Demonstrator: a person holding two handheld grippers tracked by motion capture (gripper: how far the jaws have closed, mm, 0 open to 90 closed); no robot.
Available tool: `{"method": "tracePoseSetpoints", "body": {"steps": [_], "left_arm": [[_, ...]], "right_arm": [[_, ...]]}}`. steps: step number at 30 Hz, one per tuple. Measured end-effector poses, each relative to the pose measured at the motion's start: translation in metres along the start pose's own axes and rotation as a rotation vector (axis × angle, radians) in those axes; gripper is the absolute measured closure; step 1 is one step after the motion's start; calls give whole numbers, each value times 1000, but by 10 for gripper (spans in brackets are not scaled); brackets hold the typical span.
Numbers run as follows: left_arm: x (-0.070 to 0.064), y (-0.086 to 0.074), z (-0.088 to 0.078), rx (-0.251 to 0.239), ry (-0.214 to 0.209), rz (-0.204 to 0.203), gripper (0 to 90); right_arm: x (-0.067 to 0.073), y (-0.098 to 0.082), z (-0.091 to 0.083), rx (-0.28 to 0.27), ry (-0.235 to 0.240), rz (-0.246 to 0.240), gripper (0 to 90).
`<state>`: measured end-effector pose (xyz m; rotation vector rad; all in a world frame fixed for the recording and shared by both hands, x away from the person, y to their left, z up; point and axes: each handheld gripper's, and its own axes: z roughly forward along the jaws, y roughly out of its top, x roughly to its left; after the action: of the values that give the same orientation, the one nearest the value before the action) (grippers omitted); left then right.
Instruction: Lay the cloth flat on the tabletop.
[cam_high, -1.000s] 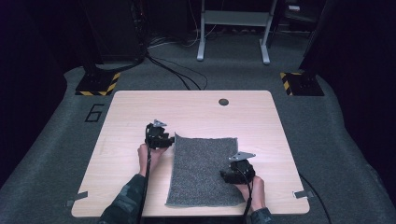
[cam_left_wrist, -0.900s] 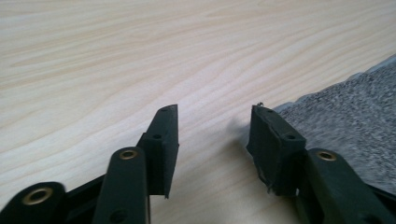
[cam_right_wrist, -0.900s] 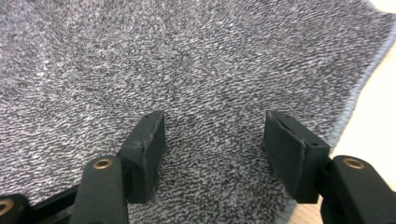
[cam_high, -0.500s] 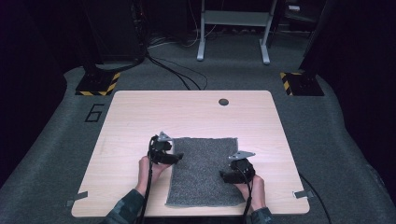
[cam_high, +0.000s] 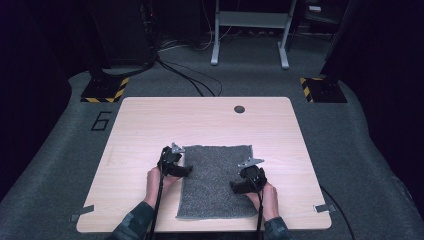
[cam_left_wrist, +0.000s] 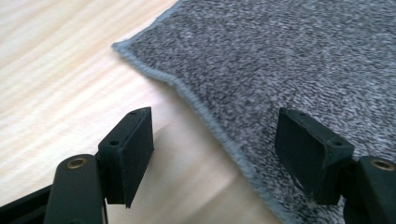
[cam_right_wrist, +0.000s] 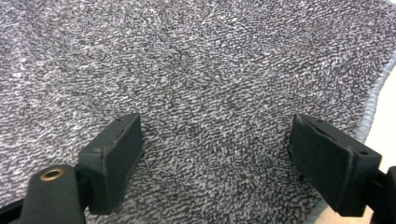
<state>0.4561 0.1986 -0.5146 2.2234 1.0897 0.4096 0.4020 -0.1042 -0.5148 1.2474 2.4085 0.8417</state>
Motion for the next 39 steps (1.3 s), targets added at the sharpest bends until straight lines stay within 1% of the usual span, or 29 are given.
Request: {"method": "tracePoseSetpoints", "body": {"steps": [3, 5, 9, 10, 12, 13, 14, 15, 16, 17, 18, 19, 20, 21, 22, 23, 25, 27, 28, 29, 31, 32, 33, 34, 35, 37, 38, 39], "left_arm": [[4, 2, 2, 4, 5, -3, 276], [7, 4, 3, 8, 17, -8, 272], [14, 7, 5, 9, 22, -15, 267], [16, 7, 6, 7, 21, -21, 267], [20, 8, 7, 0, 16, -23, 264], [21, 7, 7, -9, 16, -35, 254], [23, 6, 6, -12, 6, -50, 241], [24, 5, 4, -34, -8, -73, 227], [25, 5, 1, -43, -14, -76, 225], [26, 5, -3, -52, -11, -75, 217], [27, 5, -6, -66, -11, -84, 208], [28, 5, -8, -81, -20, -95, 205], [30, 5, -10, -93, -24, -110, 201], [31, 6, -11, -99, -28, -124, 193], [33, 7, -12, -100, -37, -125, 178], [33, 8, -13, -107, -37, -138, 165], [34, 9, -13, -119, -20, -132, 168], [36, 10, -12, -105, -38, -144, 160], [36, 11, -10, -119, -36, -155, 157], [37, 12, -10, -113, -35, -151, 159], [39, 14, -9, -116, -37, -161, 157], [41, 15, -9, -109, -39, -169, 157], [42, 16, -8, -119, -38, -181, 156], [42, 17, -8, -122, -32, -183, 157], [43, 18, -7, -120, -32, -187, 157], [45, 20, -6, -114, -41, -190, 157], [45, 21, -5, -120, -37, -198, 156], [46, 22, -4, -122, -37, -198, 156]], "right_arm": [[0, 4, 3, 4, -2, 1, 163], [-1, 6, 5, 1, -4, 5, 162], [-3, 12, 10, 1, -5, 3, 160], [-3, 14, 11, 1, -8, 13, 159], [-4, 17, 14, -2, -11, 15, 159], [-5, 18, 15, -1, -8, 12, 159], [-4, 19, 15, 2, -9, 21, 160], [-5, 20, 15, -3, -8, 12, 159], [-5, 19, 14, -9, 0, 12, 159], [-5, 18, 12, -18, 7, 19, 158], [-4, 18, 9, -30, 9, 21, 158], [-3, 17, 6, -39, 8, 23, 159], [-1, 16, 4, -52, 10, 16, 159], [2, 16, 0, -63, 9, 20, 159], [5, 16, -3, -75, 12, 10, 159], [9, 16, -7, -84, 13, 10, 159], [19, 17, -13, -108, 24, -8, 160], [30, 18, -18, -127, 38, -19, 161], [35, 18, -19, -133, 53, -38, 161], [42, 19, -20, -136, 61, -40, 162], [52, 20, -22, -141, 76, -73, 162], [59, 21, -22, -143, 81, -62, 162], [63, 22, -22, -145, 92, -79, 163], [67, 22, -22, -150, 103, -95, 164], [73, 23, -21, -146, 105, -88, 163], [80, 24, -20, -145, 118, -117, 167], [84, 24, -19, -147, 126, -116, 167], [87, 24, -18, -146, 133, -126, 170]]}}
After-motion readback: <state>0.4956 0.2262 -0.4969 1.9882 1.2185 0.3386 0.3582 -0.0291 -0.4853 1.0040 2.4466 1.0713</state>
